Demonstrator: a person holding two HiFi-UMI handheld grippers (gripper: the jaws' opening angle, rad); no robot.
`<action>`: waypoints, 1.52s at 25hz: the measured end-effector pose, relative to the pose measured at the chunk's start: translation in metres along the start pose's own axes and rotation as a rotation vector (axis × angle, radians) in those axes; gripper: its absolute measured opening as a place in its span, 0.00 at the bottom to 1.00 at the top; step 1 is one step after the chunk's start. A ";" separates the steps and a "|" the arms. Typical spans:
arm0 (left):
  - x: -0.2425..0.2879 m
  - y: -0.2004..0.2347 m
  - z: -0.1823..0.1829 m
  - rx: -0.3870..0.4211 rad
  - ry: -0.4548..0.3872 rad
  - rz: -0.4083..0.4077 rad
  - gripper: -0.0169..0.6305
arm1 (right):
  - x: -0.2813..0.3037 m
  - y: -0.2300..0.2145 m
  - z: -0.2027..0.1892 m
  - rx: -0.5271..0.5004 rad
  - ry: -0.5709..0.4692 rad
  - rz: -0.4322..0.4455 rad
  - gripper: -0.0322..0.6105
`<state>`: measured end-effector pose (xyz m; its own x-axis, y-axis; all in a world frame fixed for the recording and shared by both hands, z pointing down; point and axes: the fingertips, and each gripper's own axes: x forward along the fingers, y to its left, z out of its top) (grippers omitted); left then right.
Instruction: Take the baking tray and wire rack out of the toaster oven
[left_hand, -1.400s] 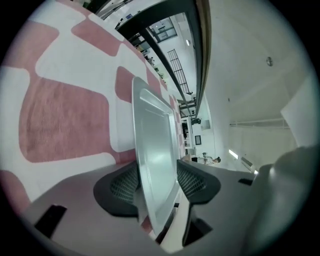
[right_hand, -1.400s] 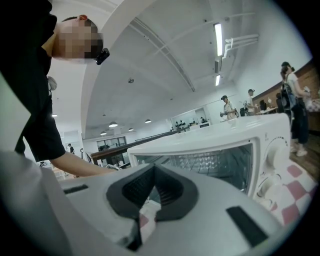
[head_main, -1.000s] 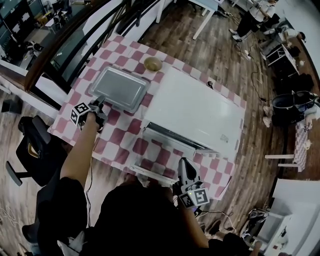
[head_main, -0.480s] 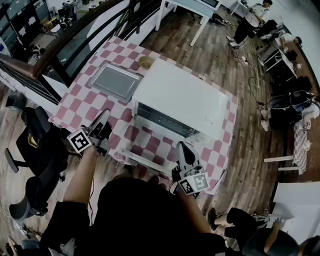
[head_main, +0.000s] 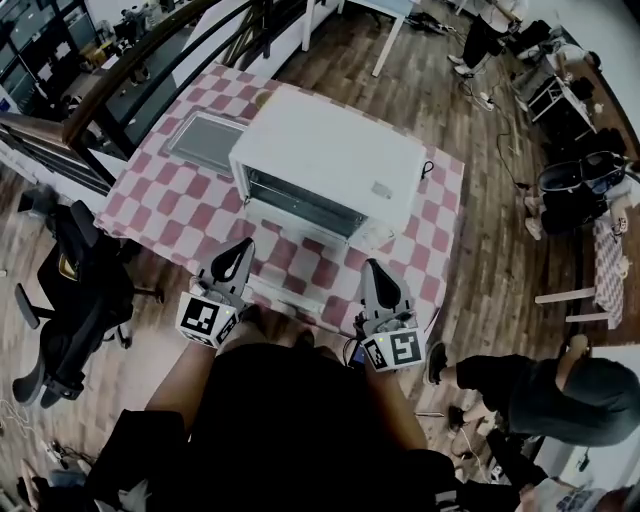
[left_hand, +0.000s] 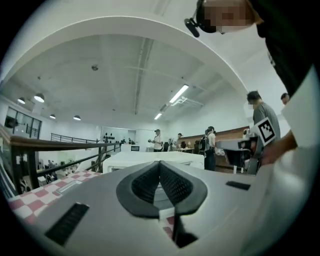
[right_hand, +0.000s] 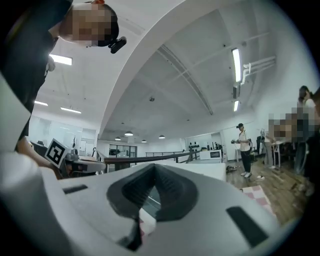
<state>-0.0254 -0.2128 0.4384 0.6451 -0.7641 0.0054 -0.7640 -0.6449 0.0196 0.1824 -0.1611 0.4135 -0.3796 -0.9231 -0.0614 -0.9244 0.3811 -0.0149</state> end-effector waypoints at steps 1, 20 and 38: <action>0.000 -0.009 -0.001 0.026 0.001 0.017 0.02 | -0.008 -0.005 -0.001 -0.012 0.006 -0.009 0.05; 0.025 -0.058 -0.044 -0.430 0.078 -0.030 0.02 | -0.084 -0.080 -0.019 0.075 0.003 -0.026 0.05; 0.161 0.012 -0.155 -1.469 -0.012 -0.107 0.37 | -0.017 -0.113 -0.051 0.185 0.094 -0.125 0.05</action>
<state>0.0715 -0.3410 0.5946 0.6906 -0.7200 -0.0693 -0.0117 -0.1069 0.9942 0.2912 -0.1914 0.4676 -0.2720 -0.9612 0.0454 -0.9452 0.2580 -0.1999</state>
